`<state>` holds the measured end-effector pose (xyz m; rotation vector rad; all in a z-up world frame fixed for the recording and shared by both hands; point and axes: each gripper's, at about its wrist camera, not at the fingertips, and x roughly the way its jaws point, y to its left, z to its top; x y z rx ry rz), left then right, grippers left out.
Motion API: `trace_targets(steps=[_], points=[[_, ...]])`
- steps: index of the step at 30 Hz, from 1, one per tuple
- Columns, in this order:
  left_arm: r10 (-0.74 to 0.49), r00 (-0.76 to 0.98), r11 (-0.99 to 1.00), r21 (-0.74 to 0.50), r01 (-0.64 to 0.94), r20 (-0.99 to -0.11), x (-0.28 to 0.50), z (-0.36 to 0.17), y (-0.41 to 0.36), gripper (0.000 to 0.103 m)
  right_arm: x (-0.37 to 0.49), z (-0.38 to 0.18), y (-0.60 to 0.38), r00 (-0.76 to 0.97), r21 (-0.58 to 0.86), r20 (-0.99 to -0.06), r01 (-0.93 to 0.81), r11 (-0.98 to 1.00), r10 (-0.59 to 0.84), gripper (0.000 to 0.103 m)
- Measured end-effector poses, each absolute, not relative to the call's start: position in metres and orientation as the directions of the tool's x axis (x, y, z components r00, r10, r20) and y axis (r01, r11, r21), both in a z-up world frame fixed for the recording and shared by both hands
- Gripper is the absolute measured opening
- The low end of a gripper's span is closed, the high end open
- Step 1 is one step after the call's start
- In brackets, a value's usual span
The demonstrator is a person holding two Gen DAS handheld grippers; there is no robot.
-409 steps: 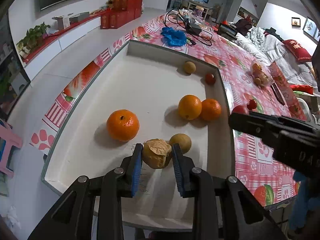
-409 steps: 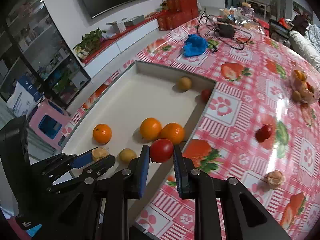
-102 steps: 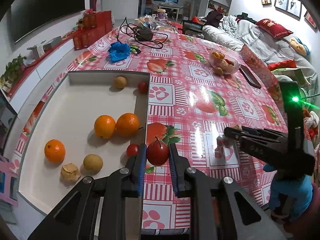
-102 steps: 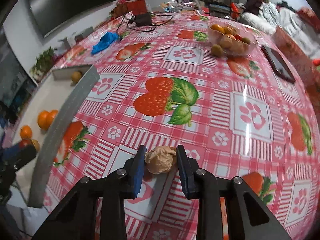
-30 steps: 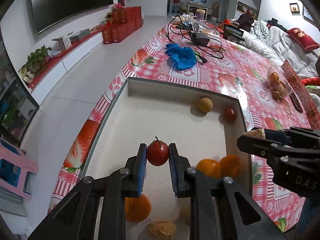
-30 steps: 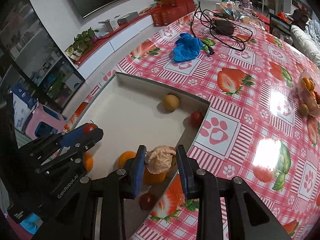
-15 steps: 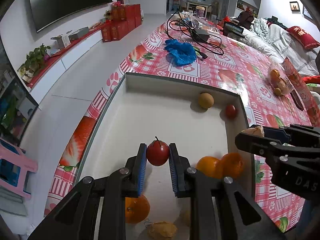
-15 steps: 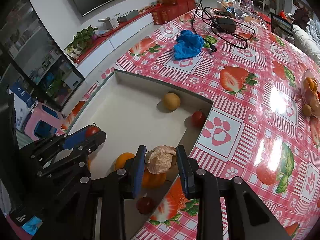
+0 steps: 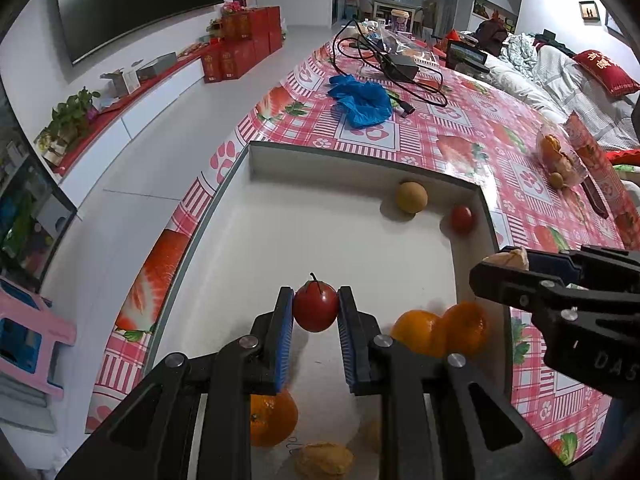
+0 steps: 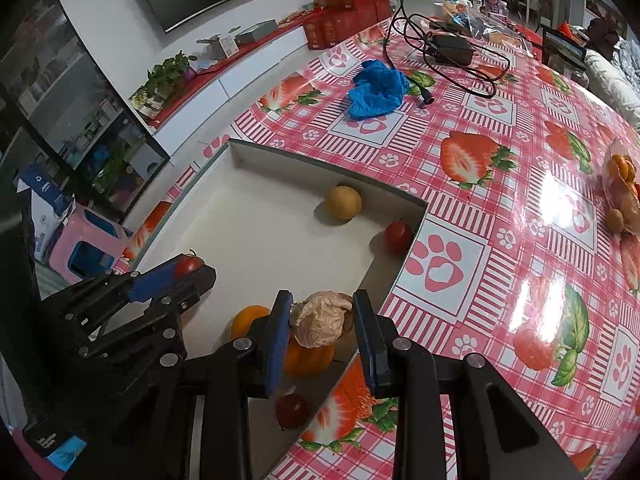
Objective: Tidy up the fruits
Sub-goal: 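Carry the tomato and dried fruit over the white tray with both grippers, then open both grippers to drop the dried fruit and tomato into the tray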
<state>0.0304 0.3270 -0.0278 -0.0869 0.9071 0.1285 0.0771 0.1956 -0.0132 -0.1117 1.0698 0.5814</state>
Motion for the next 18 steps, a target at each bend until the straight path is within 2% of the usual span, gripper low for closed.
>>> trace_targets(steps=[15, 16, 18], points=[[0.083, 0.582, 0.988, -0.011, -0.155, -0.809, 0.034, -0.036, 0.331, 0.024, 0.079, -0.020, 0.208, 0.334, 0.179, -0.859, -0.511, 0.841, 0.387, 0.032], [0.087, 0.579, 0.987, -0.007, -0.158, -0.811, 0.035, -0.036, 0.331, 0.027, 0.081, -0.021, 0.208, 0.330, 0.179, -0.862, -0.512, 0.840, 0.385, 0.032], [0.093, 0.576, 0.987, -0.002, -0.163, -0.812, 0.034, -0.037, 0.332, 0.041, 0.081, -0.024, 0.211, 0.317, 0.184, -0.867, -0.513, 0.839, 0.384, 0.033]])
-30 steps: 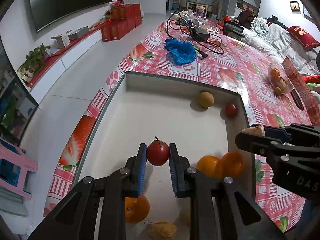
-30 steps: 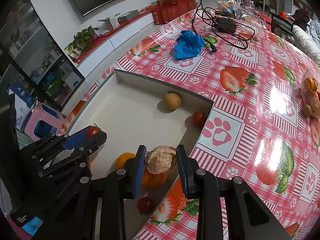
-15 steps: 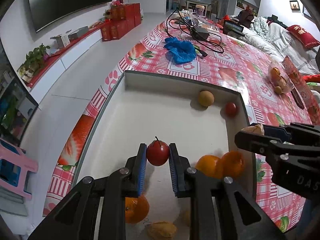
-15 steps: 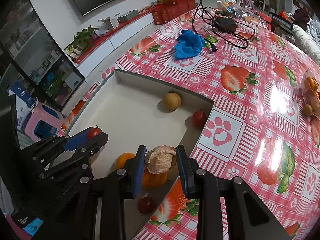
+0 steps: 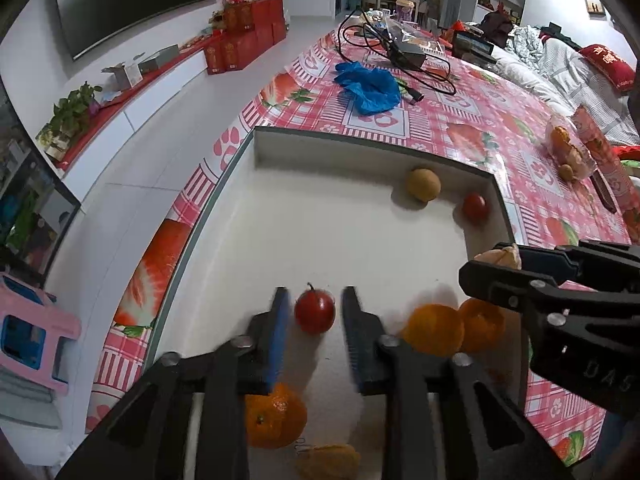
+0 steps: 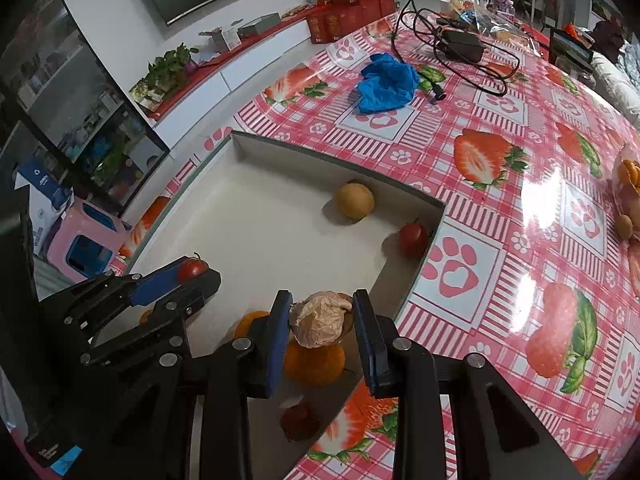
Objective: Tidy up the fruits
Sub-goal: 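Open both grippers to drop the dried fruit and tomato into the tray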
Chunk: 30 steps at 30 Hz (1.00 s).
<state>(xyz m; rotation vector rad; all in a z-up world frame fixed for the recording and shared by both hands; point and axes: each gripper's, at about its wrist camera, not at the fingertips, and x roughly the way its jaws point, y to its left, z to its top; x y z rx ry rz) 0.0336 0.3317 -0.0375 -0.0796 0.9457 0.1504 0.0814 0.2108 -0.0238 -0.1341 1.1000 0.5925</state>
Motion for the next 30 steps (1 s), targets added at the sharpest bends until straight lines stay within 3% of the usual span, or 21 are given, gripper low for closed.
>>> trace_targets(steps=[2, 3, 5, 16, 17, 18, 19, 21, 23, 27, 30], points=[[0.101, 0.584, 0.985, 0.000, -0.171, -0.805, 0.031, -0.037, 0.333, 0.064, 0.082, -0.025, 0.211, 0.308, 0.189, -0.871, -0.511, 0.839, 0.384, 0.037], [0.102, 0.590, 0.985, -0.001, -0.171, -0.801, 0.030, -0.035, 0.333, 0.067, 0.082, -0.026, 0.210, 0.306, 0.193, -0.870, -0.510, 0.839, 0.386, 0.052], [0.096, 0.601, 0.986, -0.006, -0.166, -0.794, 0.027, -0.032, 0.333, 0.075, 0.079, -0.022, 0.209, 0.317, 0.197, -0.861, -0.515, 0.834, 0.399, 0.062], [0.070, 0.612, 0.989, -0.026, -0.147, -0.787, 0.016, -0.022, 0.326, 0.086, 0.067, -0.004, 0.206, 0.355, 0.145, -0.858, -0.525, 0.839, 0.371, 0.063], [0.069, 0.615, 0.989, -0.026, -0.145, -0.785, 0.013, -0.020, 0.325, 0.089, 0.066, -0.003, 0.205, 0.358, 0.142, -0.858, -0.523, 0.840, 0.368, 0.069], [0.067, 0.617, 0.989, -0.029, -0.144, -0.784, 0.012, -0.020, 0.325, 0.091, 0.065, -0.002, 0.204, 0.361, 0.139, -0.858, -0.523, 0.841, 0.366, 0.087], [0.065, 0.618, 0.989, -0.033, -0.145, -0.783, 0.011, -0.019, 0.324, 0.091, 0.063, 0.000, 0.203, 0.371, 0.134, -0.854, -0.521, 0.843, 0.365, 0.093], [0.052, 0.610, 0.989, -0.046, -0.144, -0.791, 0.009, -0.018, 0.323, 0.092, 0.060, 0.003, 0.201, 0.382, 0.125, -0.849, -0.526, 0.841, 0.365, 0.094], [0.035, 0.591, 0.989, -0.059, -0.139, -0.806, 0.008, -0.018, 0.322, 0.102, 0.057, 0.004, 0.201, 0.383, 0.117, -0.850, -0.530, 0.840, 0.361, 0.094], [0.022, 0.589, 0.991, -0.061, -0.121, -0.808, 0.003, -0.019, 0.315, 0.103, 0.052, 0.006, 0.199, 0.389, 0.095, -0.857, -0.522, 0.848, 0.336, 0.094], [0.034, 0.589, 0.992, -0.043, -0.116, -0.808, -0.002, -0.018, 0.309, 0.103, 0.050, 0.006, 0.197, 0.390, 0.090, -0.861, -0.516, 0.852, 0.327, 0.103]])
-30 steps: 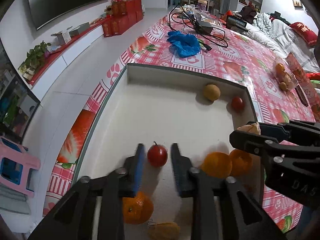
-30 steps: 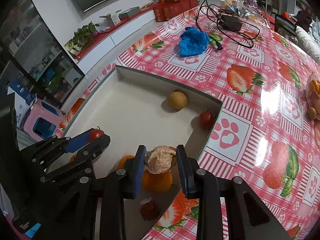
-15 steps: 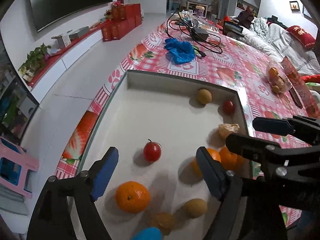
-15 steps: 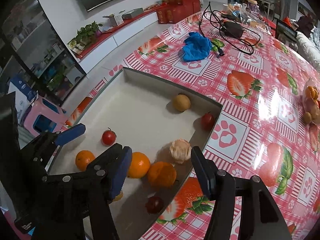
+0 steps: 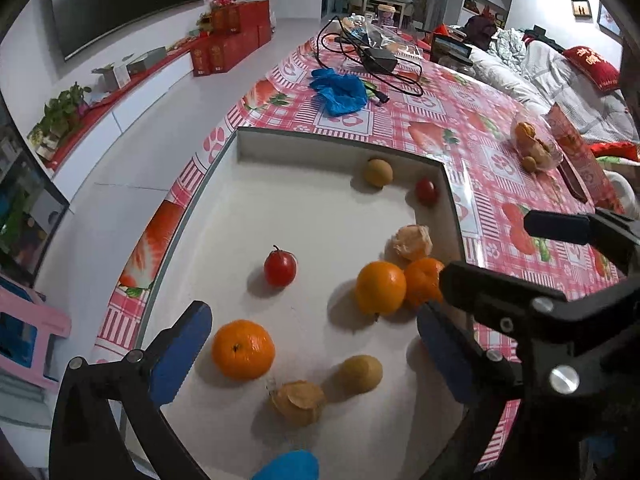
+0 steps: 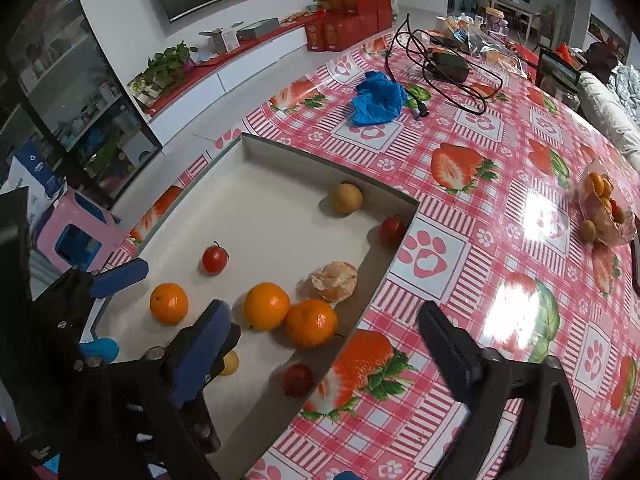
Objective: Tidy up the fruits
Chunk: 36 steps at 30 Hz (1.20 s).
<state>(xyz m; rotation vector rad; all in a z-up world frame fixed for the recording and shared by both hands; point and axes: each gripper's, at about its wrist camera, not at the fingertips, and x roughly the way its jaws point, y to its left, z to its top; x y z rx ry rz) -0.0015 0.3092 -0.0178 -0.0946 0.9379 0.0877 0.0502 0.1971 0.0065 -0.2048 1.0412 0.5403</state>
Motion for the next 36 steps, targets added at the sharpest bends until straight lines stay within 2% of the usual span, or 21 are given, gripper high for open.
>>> trace_targets(steps=[20, 36], points=[[0.121, 0.542, 0.990, 0.060, -0.130, -0.832, -0.024, -0.019, 0.295, 0.103, 0.030, 0.002, 0.198, 0.378, 0.019, -0.886, -0.550, 0.835, 0.269, 0.103], [0.118, 0.538, 0.991, 0.064, -0.117, -0.834, -0.031, -0.019, 0.290, 0.103, 0.020, 0.000, 0.198, 0.384, -0.018, -0.892, -0.558, 0.830, 0.240, 0.103]])
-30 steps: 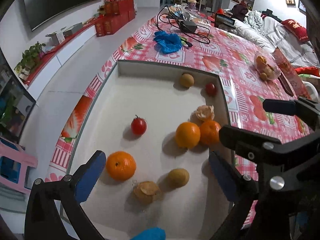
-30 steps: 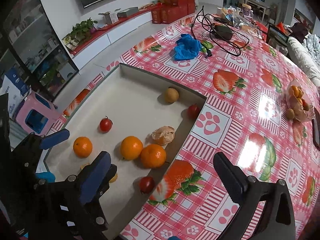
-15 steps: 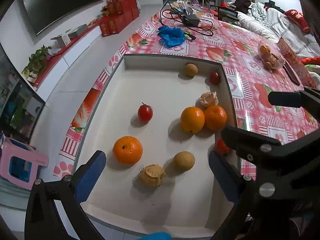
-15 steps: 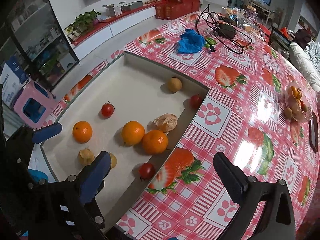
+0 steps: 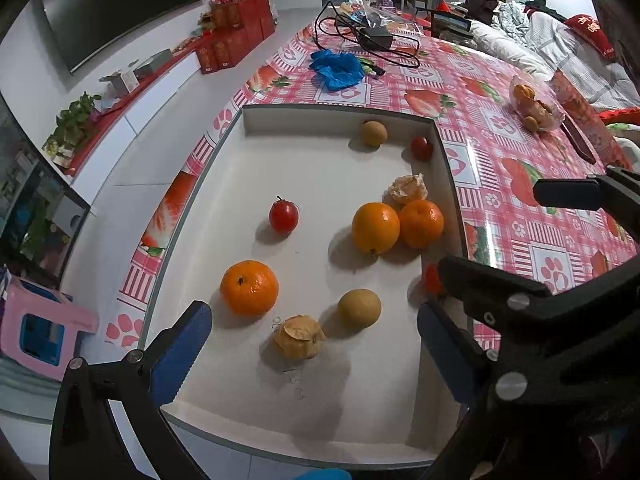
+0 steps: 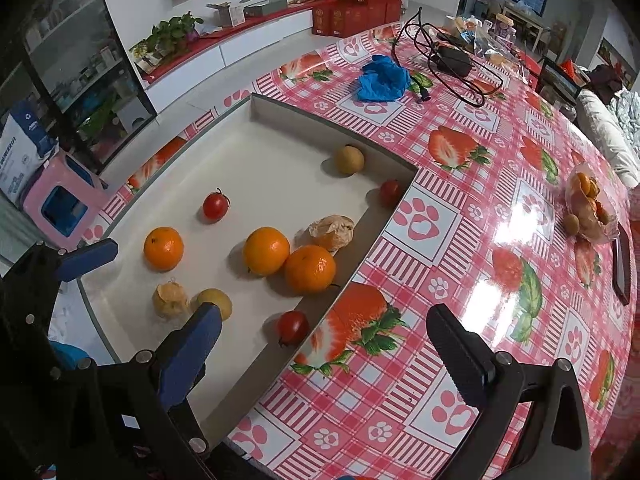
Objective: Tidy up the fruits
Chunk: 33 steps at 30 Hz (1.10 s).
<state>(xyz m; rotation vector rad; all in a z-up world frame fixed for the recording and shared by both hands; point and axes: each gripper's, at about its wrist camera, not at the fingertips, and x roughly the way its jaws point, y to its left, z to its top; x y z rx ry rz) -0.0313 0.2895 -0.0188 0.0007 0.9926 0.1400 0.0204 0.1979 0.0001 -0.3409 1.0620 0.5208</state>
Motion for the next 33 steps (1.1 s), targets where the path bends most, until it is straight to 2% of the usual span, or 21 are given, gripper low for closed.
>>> trace_targets(steps=[33], points=[[0.127, 0.525, 0.990, 0.073, -0.123, -0.842, -0.0334, -0.0255, 0.2897, 0.103, 0.0169, -0.0065, 0.2027, 0.374, -0.025, -0.899, -0.565, 0.825, 0.228, 0.103]])
